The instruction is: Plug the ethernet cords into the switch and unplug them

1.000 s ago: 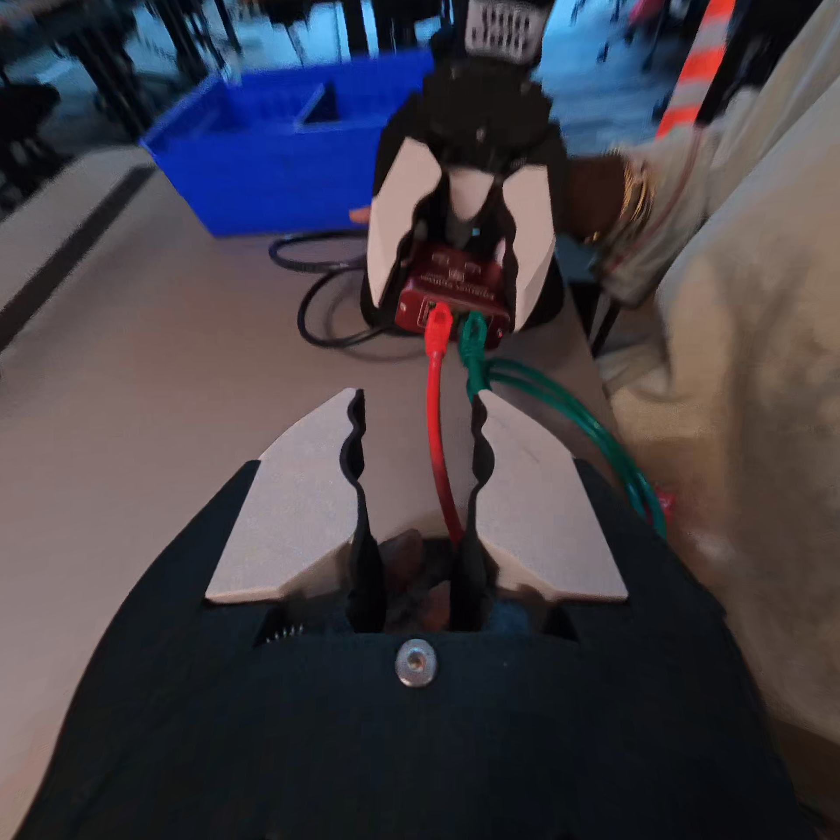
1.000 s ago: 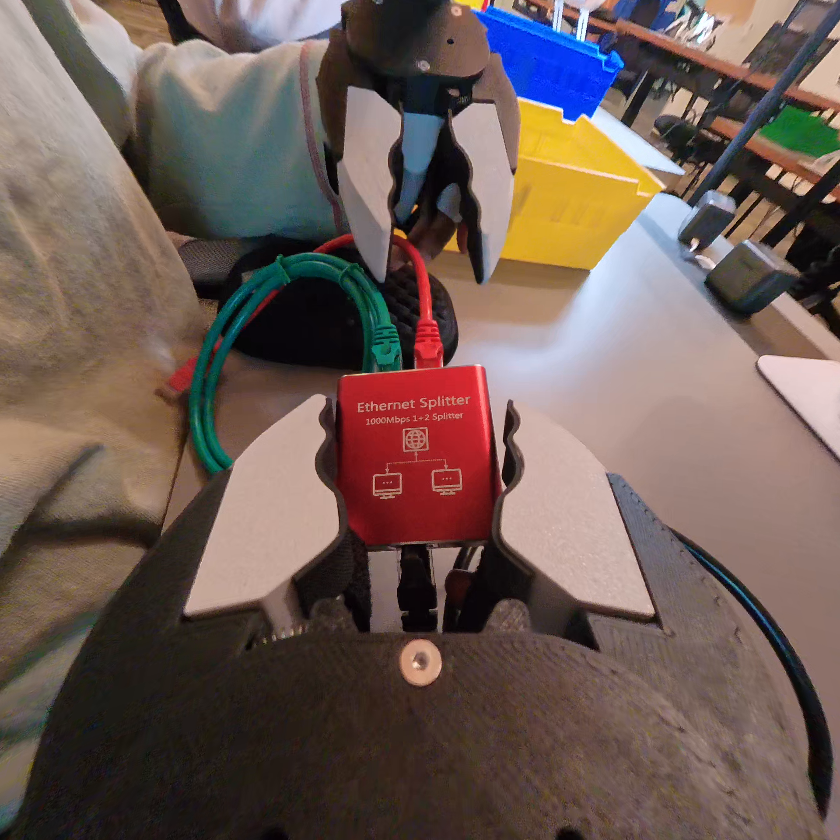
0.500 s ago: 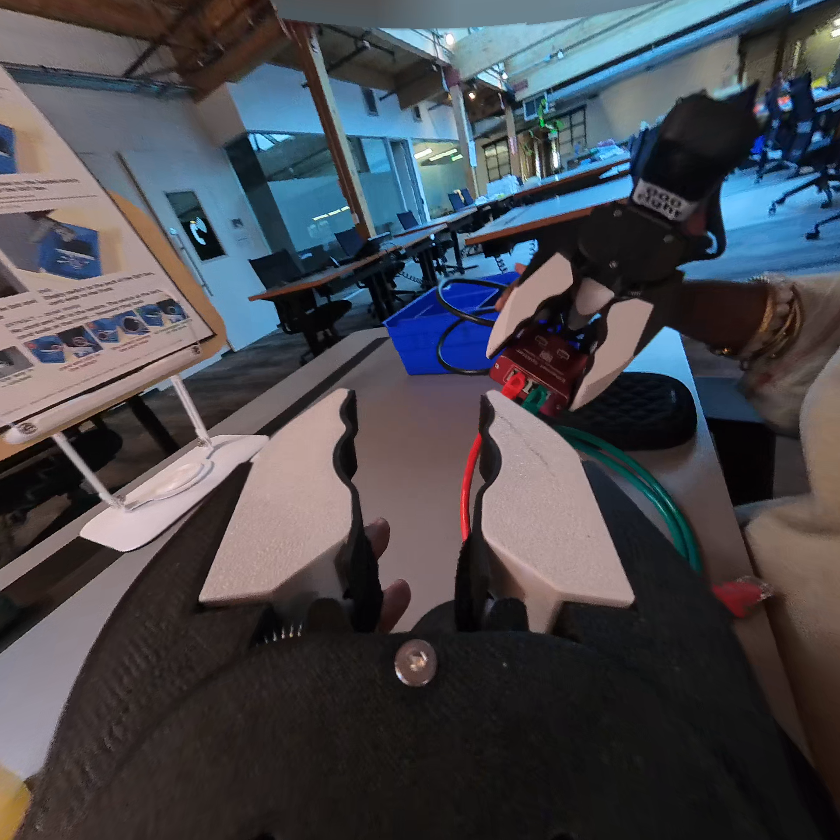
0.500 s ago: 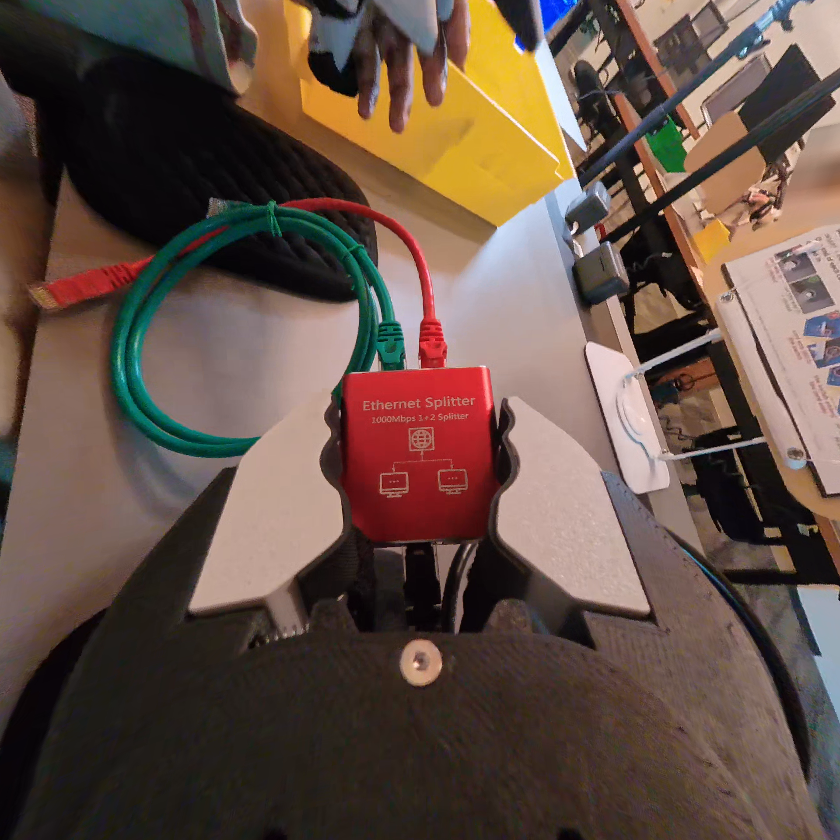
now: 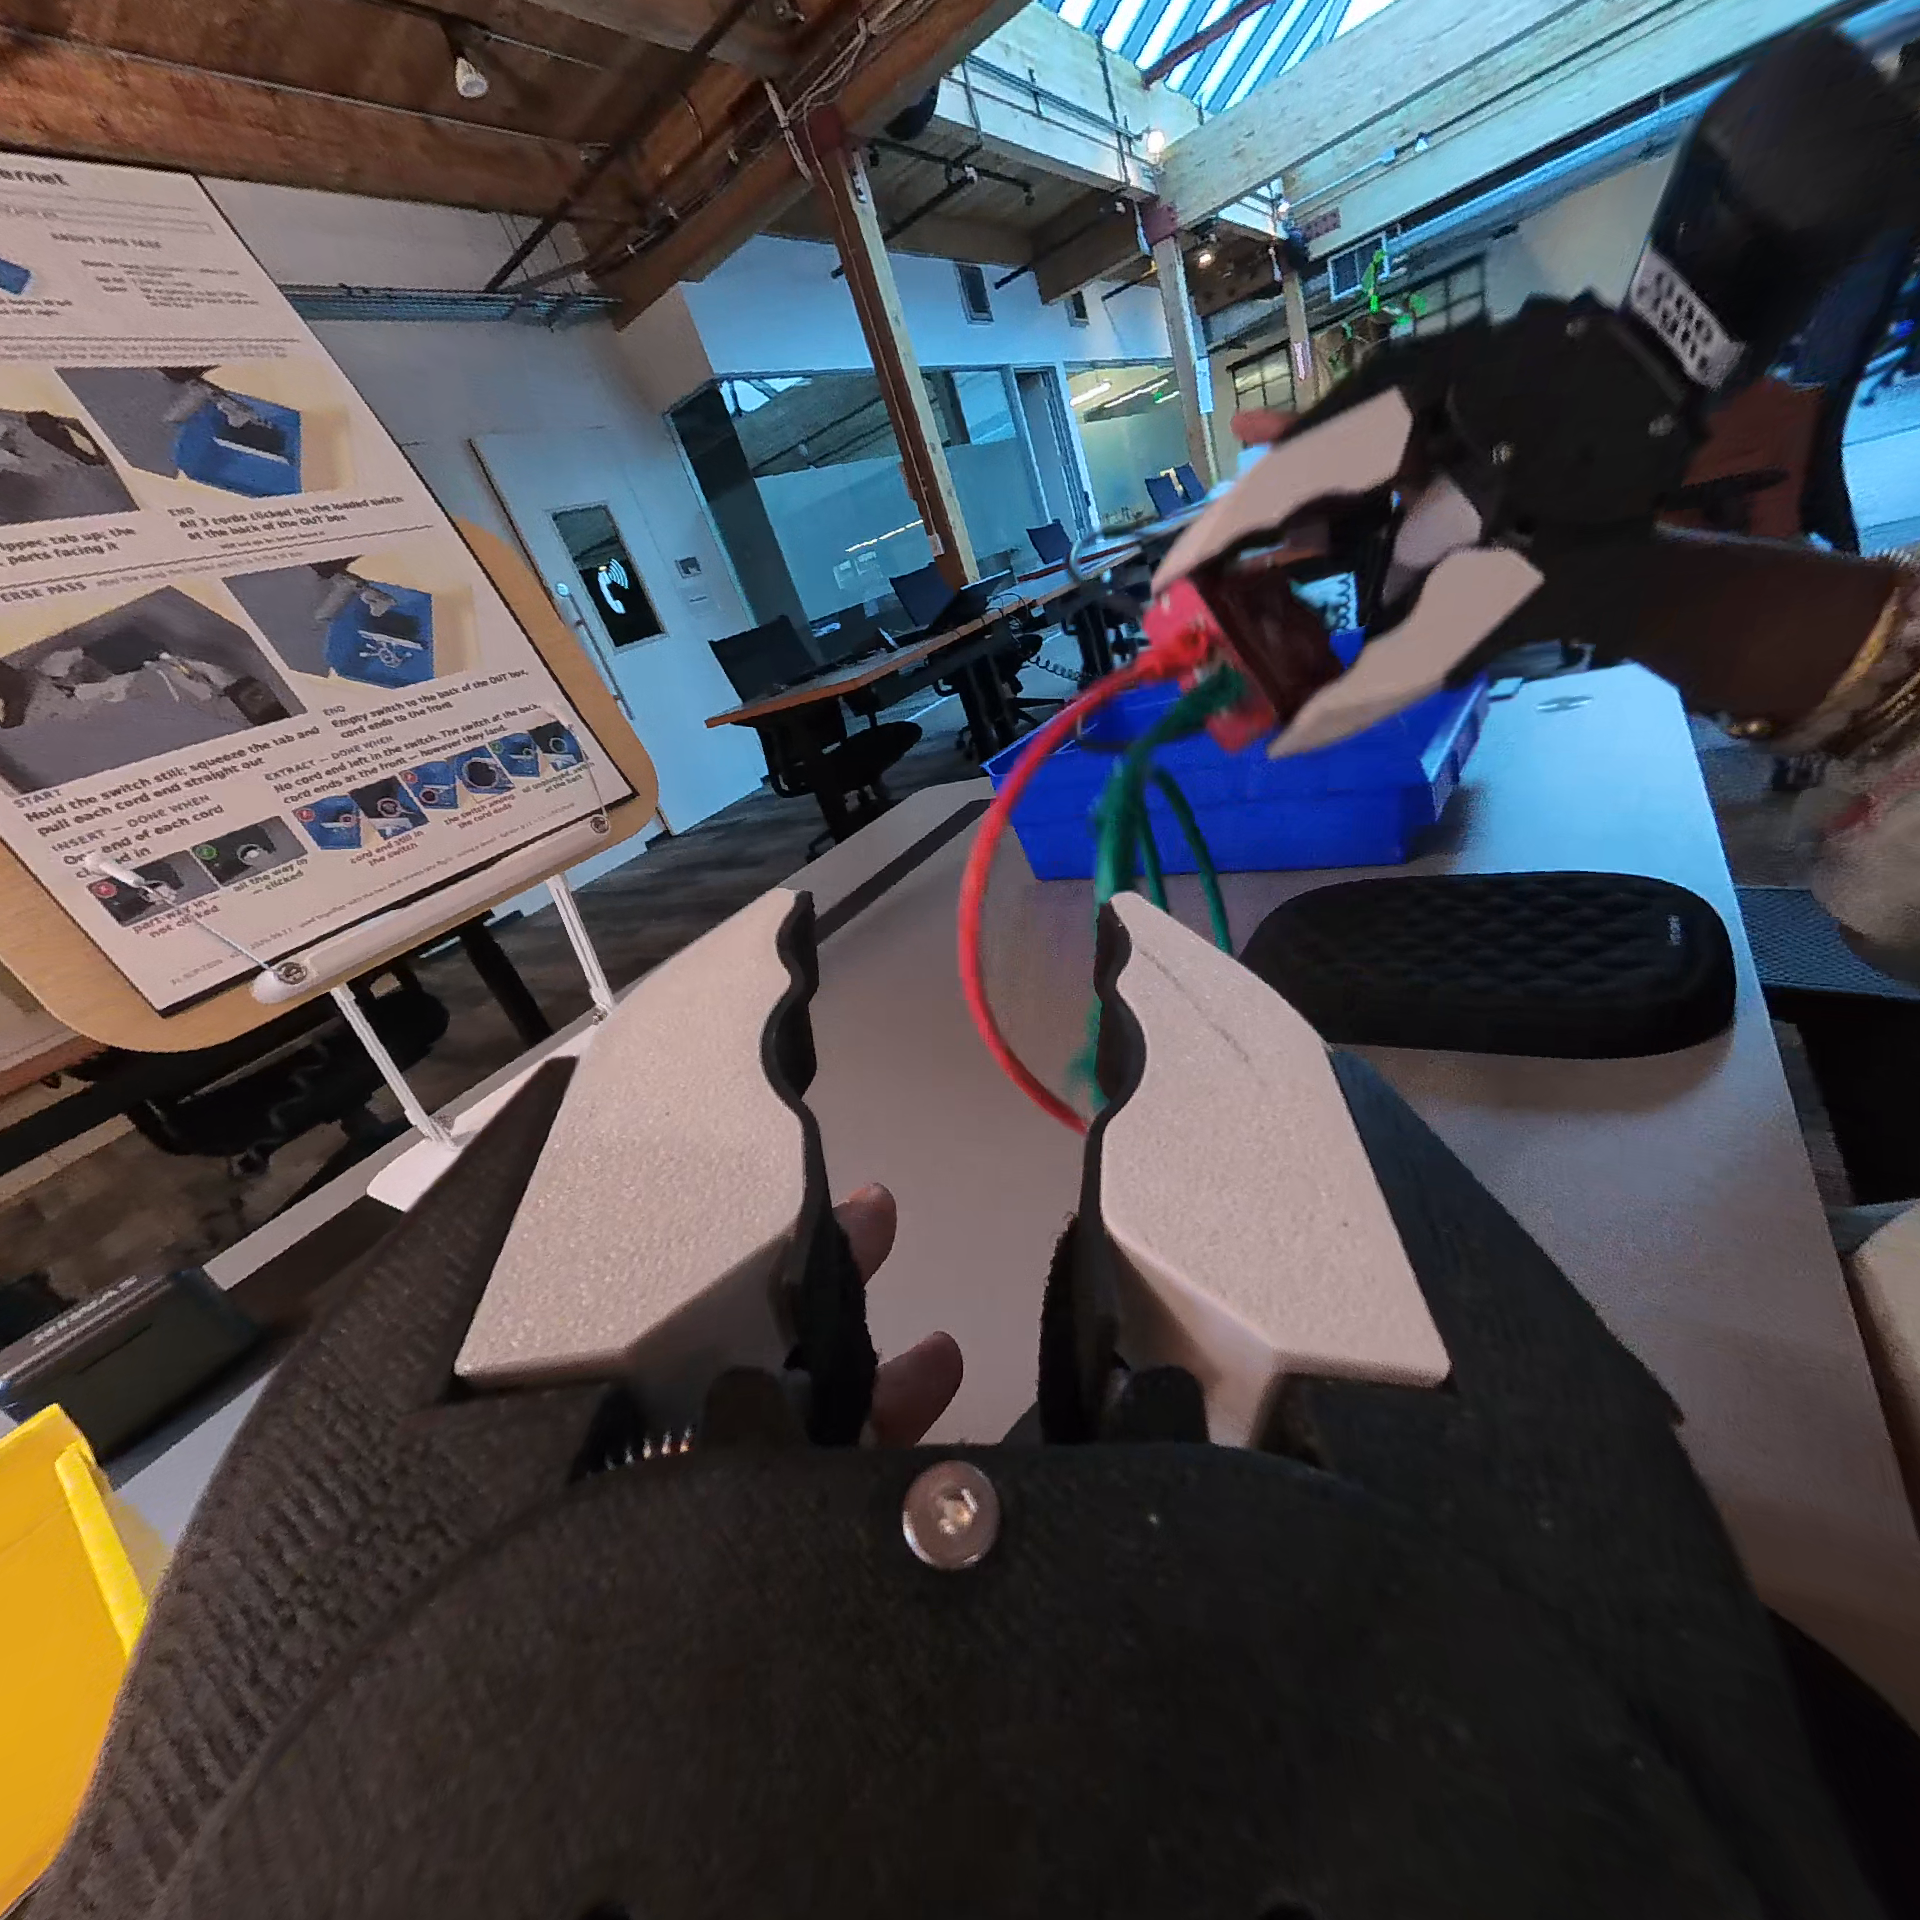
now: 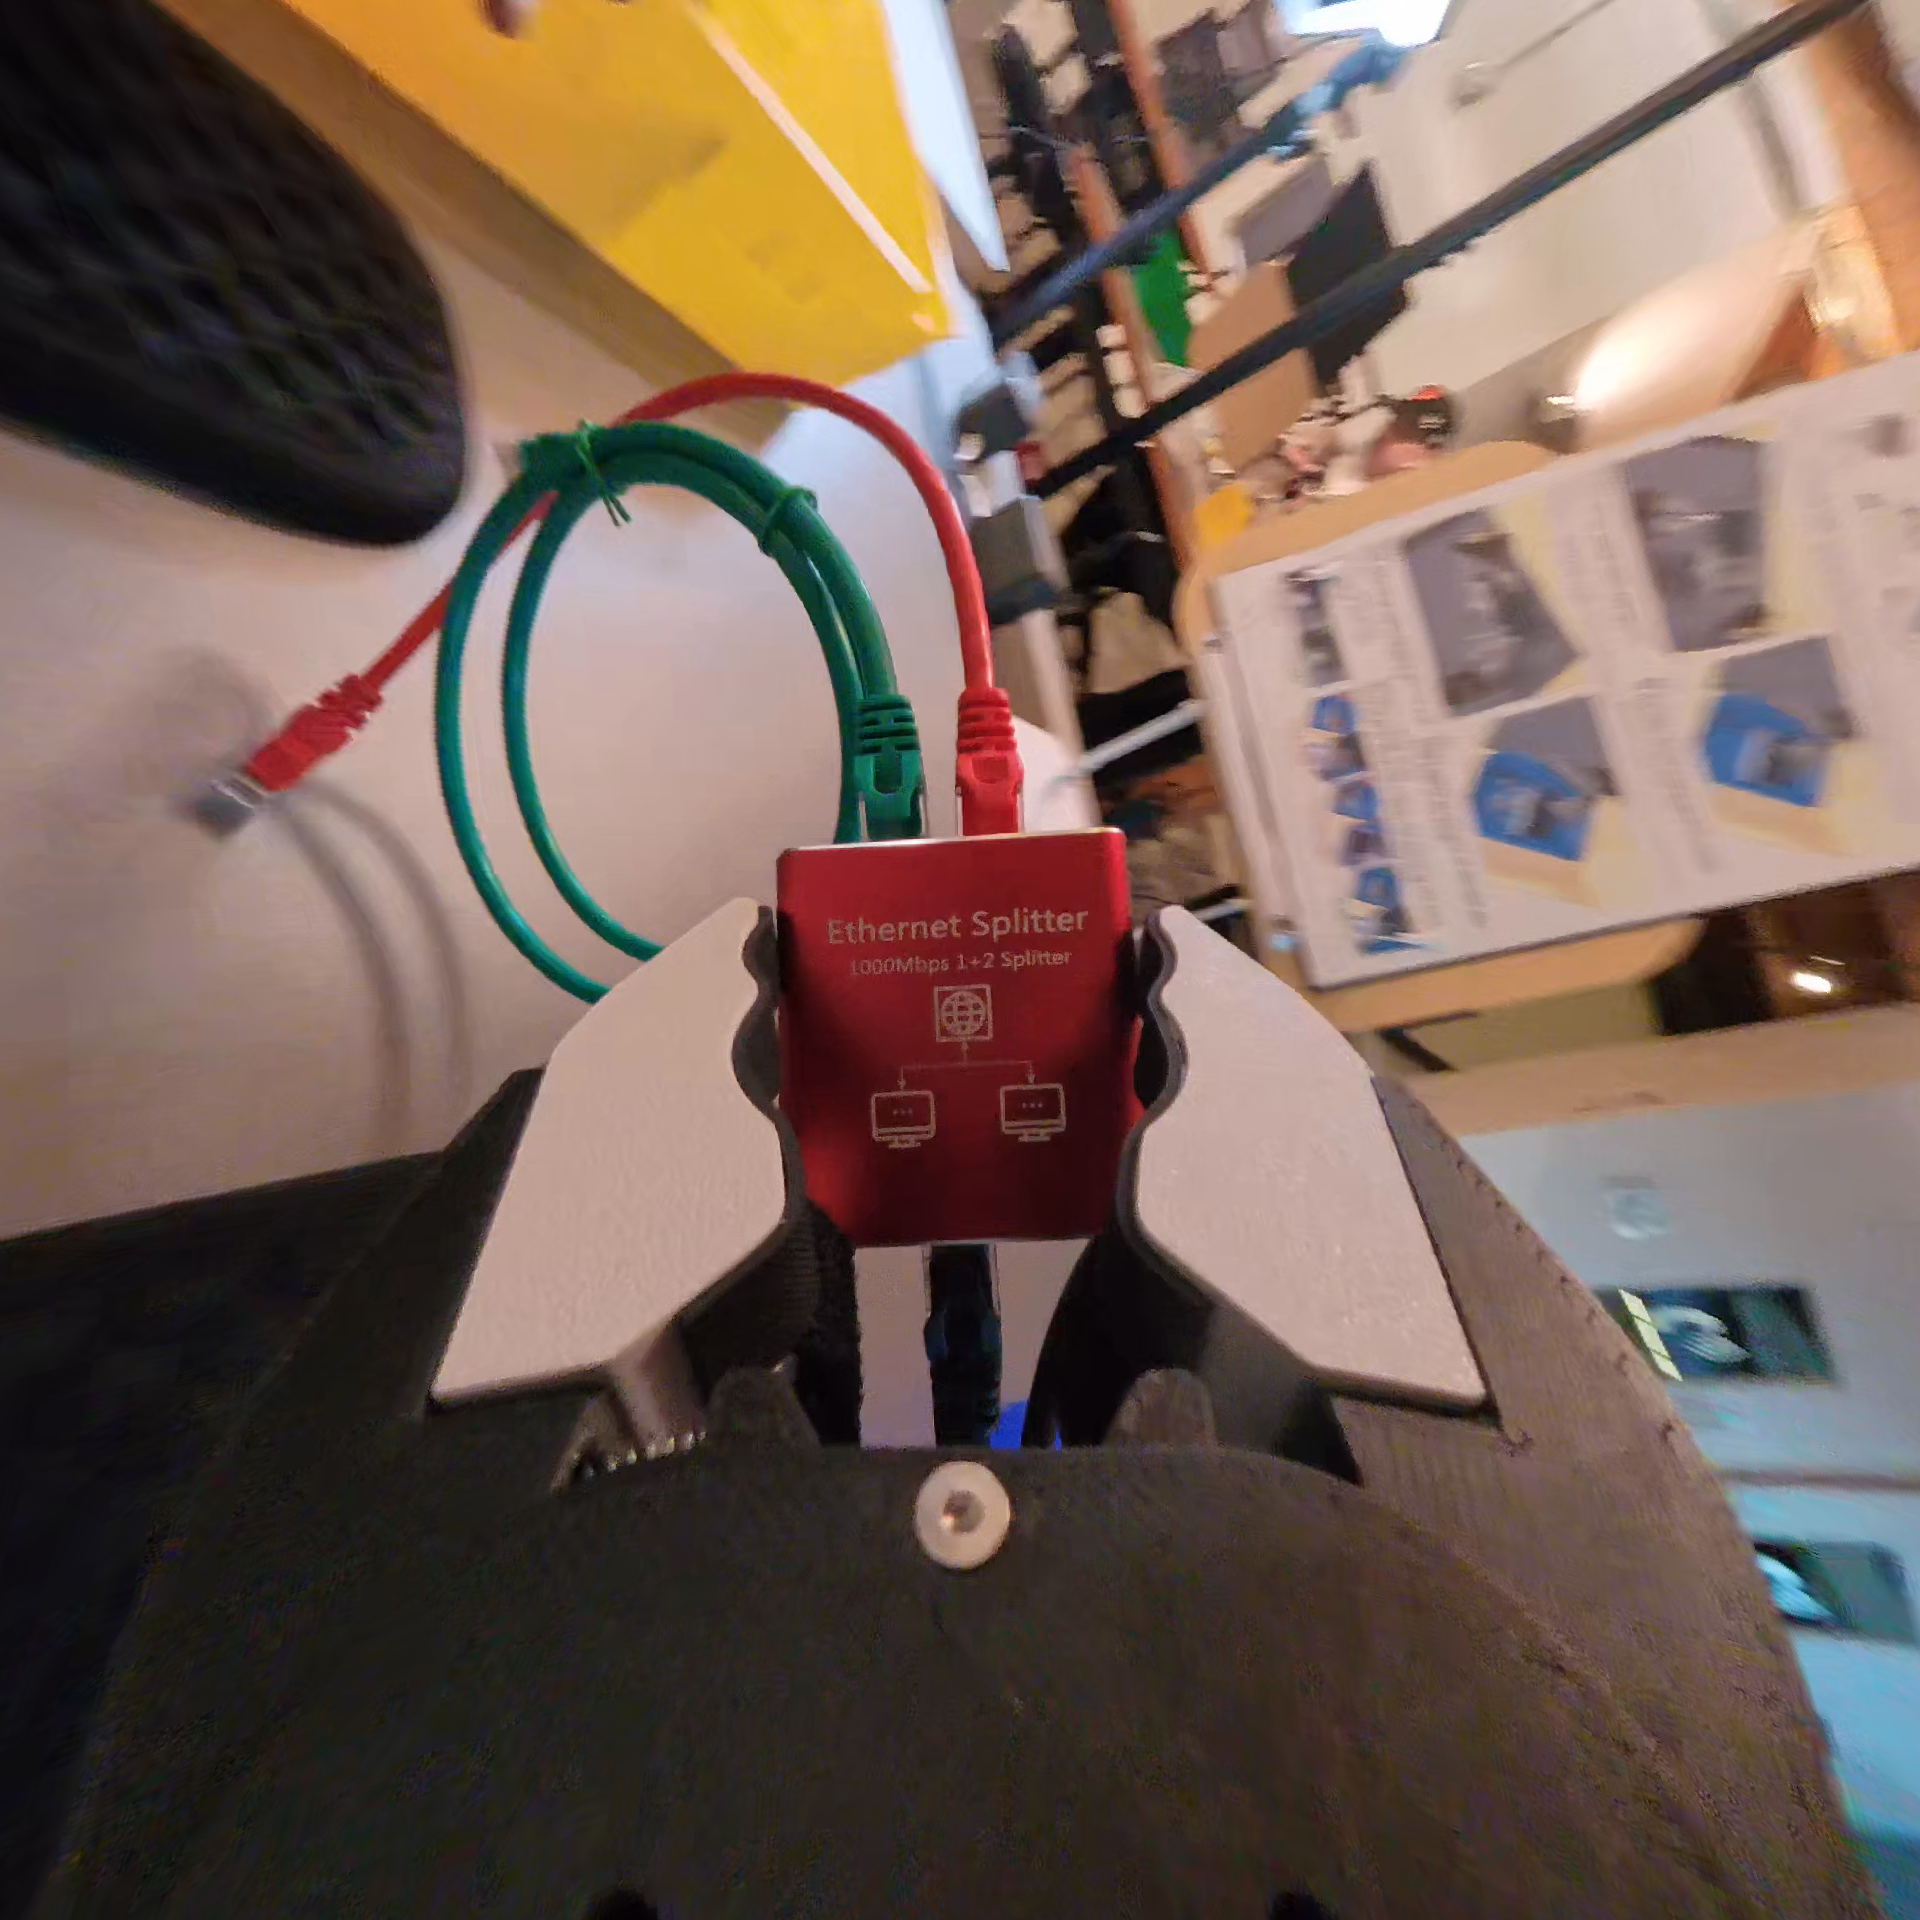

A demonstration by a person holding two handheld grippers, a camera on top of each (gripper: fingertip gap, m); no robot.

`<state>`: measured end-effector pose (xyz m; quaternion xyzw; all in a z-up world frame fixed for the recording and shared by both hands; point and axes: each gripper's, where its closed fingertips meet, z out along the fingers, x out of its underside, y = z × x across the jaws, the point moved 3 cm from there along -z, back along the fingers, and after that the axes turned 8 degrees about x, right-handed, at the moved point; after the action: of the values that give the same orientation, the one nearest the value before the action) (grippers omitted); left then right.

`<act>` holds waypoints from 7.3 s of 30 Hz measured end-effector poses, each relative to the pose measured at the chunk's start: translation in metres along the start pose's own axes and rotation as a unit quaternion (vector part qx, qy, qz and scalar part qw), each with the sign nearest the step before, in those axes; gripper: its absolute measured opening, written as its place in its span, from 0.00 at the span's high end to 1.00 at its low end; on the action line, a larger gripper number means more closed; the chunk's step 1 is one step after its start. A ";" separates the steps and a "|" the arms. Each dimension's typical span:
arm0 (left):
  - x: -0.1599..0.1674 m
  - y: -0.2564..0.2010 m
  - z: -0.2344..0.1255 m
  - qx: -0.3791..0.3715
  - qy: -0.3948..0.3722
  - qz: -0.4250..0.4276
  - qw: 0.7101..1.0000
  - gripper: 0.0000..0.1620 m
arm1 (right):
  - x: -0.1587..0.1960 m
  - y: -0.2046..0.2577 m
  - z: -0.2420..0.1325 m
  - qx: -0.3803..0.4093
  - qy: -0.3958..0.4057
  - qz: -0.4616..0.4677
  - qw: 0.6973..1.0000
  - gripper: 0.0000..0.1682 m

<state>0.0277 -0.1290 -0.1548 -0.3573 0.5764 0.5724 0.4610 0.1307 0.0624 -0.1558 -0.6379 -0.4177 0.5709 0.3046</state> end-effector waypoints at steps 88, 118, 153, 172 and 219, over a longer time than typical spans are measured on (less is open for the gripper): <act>0.114 0.042 -0.108 -0.134 0.409 -0.247 0.868 0.74 | 0.187 0.015 -0.075 0.053 0.344 0.452 0.821 0.89; 0.124 0.064 -0.087 -0.221 0.341 -0.245 0.880 0.75 | 0.033 0.061 0.137 -0.040 0.229 0.347 0.909 0.83; 0.123 0.120 -0.269 -0.421 0.248 -0.269 0.830 0.55 | -0.183 0.156 0.208 -0.102 -0.067 0.301 0.946 0.67; -0.003 0.117 -0.228 -0.519 0.204 -0.048 0.829 0.97 | -0.191 0.073 0.169 0.009 -0.175 0.268 0.947 0.94; 0.080 -0.017 0.212 -0.012 0.263 -0.119 0.957 0.64 | 0.202 -0.002 -0.079 0.228 0.186 0.445 0.846 0.86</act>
<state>0.0445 0.0888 -0.2190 -0.5666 0.6235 0.4067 0.3533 0.2082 0.2484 -0.2373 -0.7622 0.1177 0.5949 0.2263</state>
